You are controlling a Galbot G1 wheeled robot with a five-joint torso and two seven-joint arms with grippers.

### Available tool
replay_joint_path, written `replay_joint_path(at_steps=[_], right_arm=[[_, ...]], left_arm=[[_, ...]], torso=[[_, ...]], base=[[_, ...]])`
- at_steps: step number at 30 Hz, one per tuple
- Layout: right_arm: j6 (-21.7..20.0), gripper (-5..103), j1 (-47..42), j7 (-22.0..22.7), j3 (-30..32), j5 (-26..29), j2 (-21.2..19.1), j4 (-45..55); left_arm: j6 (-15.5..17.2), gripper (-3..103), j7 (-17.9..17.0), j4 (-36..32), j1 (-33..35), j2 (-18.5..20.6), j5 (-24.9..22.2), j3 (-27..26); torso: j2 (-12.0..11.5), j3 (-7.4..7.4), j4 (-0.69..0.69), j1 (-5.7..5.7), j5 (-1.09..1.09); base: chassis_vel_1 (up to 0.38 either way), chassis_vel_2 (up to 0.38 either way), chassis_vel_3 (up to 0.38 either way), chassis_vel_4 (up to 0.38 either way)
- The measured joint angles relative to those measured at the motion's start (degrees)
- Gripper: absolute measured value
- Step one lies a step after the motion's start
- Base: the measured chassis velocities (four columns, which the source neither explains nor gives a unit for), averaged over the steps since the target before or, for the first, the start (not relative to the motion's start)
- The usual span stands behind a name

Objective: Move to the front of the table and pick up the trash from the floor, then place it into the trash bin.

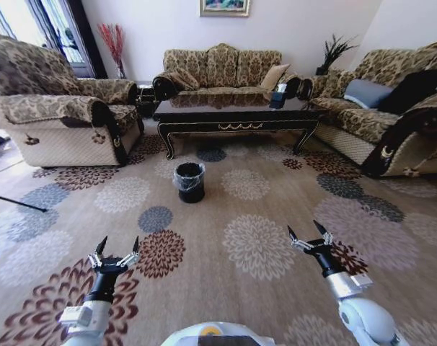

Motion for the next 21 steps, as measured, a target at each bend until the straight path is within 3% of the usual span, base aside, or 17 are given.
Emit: replay_joint_path(at_steps=[13,21], right_arm=[[0.0,100,0.0,0.0,0.0,0.0,0.0,0.0],[0.0,100,0.0,0.0,0.0,0.0,0.0,0.0]], left_arm=[[0.0,100,0.0,0.0,0.0,0.0,0.0,0.0],[0.0,100,0.0,0.0,0.0,0.0,0.0,0.0]], torso=[[0.0,0.00,-0.01,0.00,0.01],[0.0,0.01,0.00,0.01,0.00]], base=[[0.224,-0.227,-0.237,0.215],[0.061,-0.058,-0.055,0.077]])
